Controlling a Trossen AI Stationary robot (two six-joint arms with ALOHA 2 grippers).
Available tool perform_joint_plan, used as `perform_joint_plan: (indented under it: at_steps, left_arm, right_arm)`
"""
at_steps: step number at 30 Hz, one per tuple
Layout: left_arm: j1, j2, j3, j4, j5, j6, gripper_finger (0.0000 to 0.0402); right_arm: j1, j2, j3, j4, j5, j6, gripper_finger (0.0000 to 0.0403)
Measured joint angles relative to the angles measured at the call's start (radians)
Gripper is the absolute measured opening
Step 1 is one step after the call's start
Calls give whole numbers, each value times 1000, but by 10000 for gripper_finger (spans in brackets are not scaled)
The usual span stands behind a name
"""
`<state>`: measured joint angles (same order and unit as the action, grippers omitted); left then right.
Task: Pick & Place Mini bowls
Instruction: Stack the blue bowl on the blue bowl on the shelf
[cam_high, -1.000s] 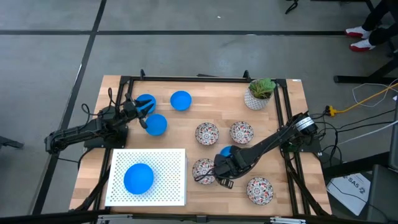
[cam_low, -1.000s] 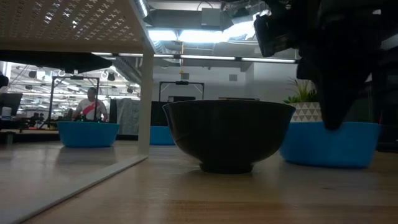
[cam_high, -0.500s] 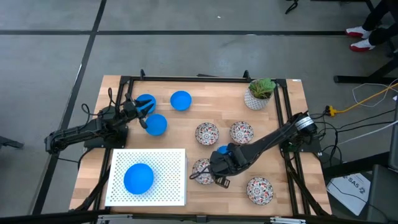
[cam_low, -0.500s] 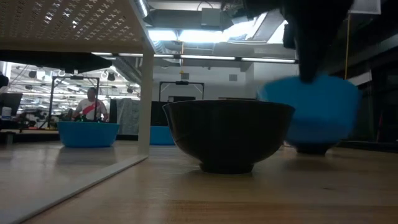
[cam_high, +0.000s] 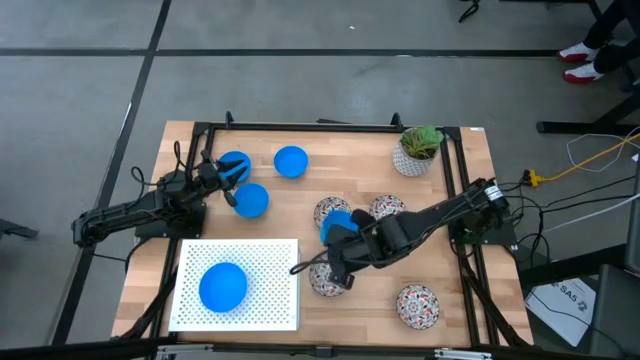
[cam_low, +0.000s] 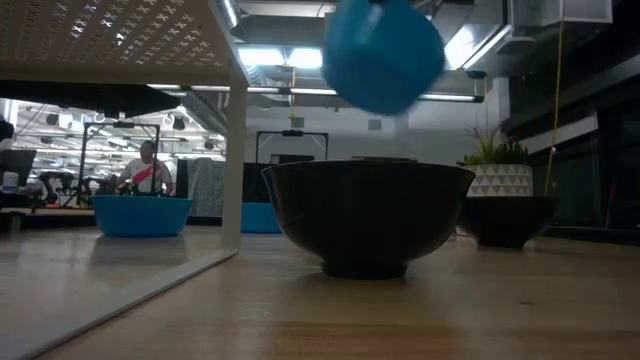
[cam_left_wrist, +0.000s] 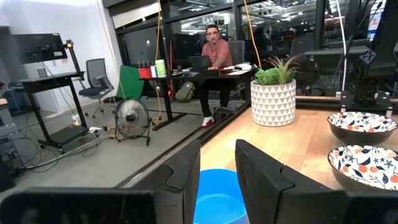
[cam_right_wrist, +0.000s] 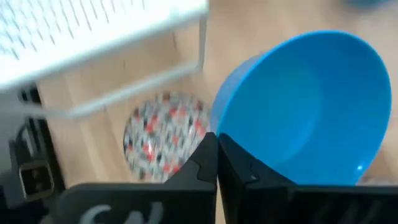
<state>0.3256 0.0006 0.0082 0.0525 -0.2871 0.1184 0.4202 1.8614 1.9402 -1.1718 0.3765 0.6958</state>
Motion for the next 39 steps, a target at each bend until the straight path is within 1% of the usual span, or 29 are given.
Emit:
perform_joint_plan:
  at_steps: [4,7,9,13,15,19,23,27,34,39]
  left_arm:
    - [0,0,0,0,0,0,98]
    - [0,0,0,0,0,0,98]
    - [0,0,0,0,0,0,98]
    - [0,0,0,0,0,0,98]
    - [0,0,0,0,0,0,98]
    - [0,0,0,0,0,0,98]
    - [0,0,0,0,0,0,98]
    - [0,0,0,0,0,0,98]
    - [0,0,0,0,0,0,98]
    - [0,0,0,0,0,0,98]
  right_arm:
    - [-2,0,66,23,105,-109,0]
    - [-9,0,98,74,148,-252,0]
    - [-17,0,106,135,157,-372,0]
    - [-31,0,106,278,143,-633,0]
    - [-39,0,106,344,106,-763,0]
    - [-51,0,106,432,3,-952,0]
    - [-52,0,106,500,-82,-1120,0]
    - [-55,3,106,547,-147,-1243,0]
    - [-68,67,106,692,-298,-1368,0]
    - [-66,97,106,765,-388,-1382,0]
